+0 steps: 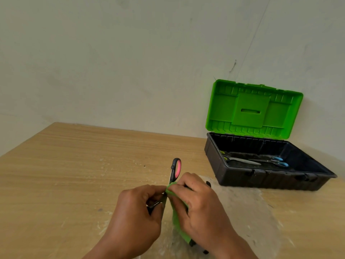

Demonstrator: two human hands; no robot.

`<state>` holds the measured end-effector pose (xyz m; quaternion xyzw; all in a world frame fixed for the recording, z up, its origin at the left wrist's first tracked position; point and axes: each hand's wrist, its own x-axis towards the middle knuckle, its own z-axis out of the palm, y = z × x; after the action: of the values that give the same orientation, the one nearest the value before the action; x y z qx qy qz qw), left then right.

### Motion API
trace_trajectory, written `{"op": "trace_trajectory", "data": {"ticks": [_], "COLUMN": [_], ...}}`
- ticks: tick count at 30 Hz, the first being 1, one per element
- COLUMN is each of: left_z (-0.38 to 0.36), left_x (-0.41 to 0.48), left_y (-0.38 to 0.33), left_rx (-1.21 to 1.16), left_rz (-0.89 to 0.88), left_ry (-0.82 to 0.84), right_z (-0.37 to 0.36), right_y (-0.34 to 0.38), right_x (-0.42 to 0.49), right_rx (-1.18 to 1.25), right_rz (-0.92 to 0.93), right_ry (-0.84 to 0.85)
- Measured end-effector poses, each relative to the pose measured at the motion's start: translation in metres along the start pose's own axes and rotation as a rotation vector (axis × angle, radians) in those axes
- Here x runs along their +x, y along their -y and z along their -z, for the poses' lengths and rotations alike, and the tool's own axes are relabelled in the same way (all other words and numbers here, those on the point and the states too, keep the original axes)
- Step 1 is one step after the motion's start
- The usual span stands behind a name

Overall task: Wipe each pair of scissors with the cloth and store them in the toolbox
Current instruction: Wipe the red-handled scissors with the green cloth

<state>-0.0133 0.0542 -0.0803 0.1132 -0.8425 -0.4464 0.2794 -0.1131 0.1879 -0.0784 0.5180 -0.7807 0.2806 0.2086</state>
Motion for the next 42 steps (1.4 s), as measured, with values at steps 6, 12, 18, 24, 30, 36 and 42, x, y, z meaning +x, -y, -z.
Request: {"op": "trace_trajectory", "data": {"ticks": [6, 12, 18, 24, 30, 36, 42], "left_z": [0.0, 0.001, 0.001, 0.006, 0.005, 0.005, 0.008], "left_x": [0.001, 0.001, 0.002, 0.001, 0.001, 0.001, 0.006], "left_y": [0.002, 0.002, -0.001, -0.003, -0.005, -0.003, -0.001], "left_rx": [-0.032, -0.023, 0.0, 0.014, 0.021, -0.063, -0.258], "left_rz": [0.03, 0.003, -0.013, -0.006, -0.008, 0.097, 0.287], "left_ry": [-0.011, -0.018, -0.032, -0.028, -0.024, -0.014, 0.057], "right_z": [-0.001, 0.001, -0.002, -0.003, -0.003, -0.004, -0.011], "right_y": [-0.001, 0.006, 0.002, 0.008, -0.001, -0.002, -0.011], "right_x": [0.0, 0.0, 0.001, 0.002, 0.001, -0.002, -0.005], "right_rx": [0.018, 0.027, -0.01, -0.026, -0.036, -0.019, 0.061], "right_rz": [-0.013, 0.003, -0.06, -0.022, -0.055, 0.039, -0.067], "right_ry": [0.0, 0.012, -0.031, -0.01, -0.025, -0.097, -0.17]}}
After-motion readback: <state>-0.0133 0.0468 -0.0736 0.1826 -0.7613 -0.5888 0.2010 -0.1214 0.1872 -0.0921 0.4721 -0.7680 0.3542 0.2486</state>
